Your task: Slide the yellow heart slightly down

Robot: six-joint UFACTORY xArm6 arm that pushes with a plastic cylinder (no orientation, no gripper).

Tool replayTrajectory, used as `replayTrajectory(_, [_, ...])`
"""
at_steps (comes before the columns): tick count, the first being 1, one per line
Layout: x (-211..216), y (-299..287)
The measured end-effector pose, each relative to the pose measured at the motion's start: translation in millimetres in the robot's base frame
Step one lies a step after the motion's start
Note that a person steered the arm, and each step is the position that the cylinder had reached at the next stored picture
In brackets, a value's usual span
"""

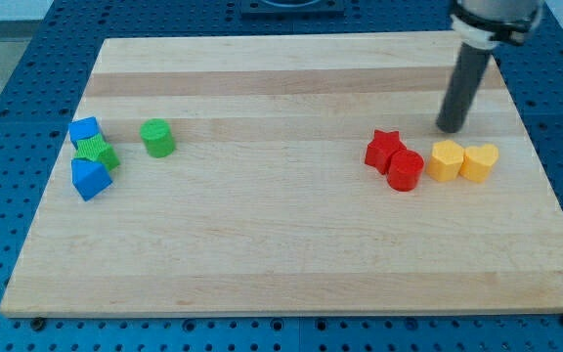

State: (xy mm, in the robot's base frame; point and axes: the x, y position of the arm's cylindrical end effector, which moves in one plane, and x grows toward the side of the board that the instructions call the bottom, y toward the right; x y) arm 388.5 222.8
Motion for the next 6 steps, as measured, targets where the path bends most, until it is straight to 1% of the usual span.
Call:
replayTrajectory(1, [2.8,6.2])
replayTrajectory(2, [20.5,-24.3])
replayTrajectory(3, [44.7,-37.4])
replayTrajectory(4, [27.9,-29.6])
replayTrajectory(5, [37.1,6.2])
replayTrajectory(6, [63.7,27.8])
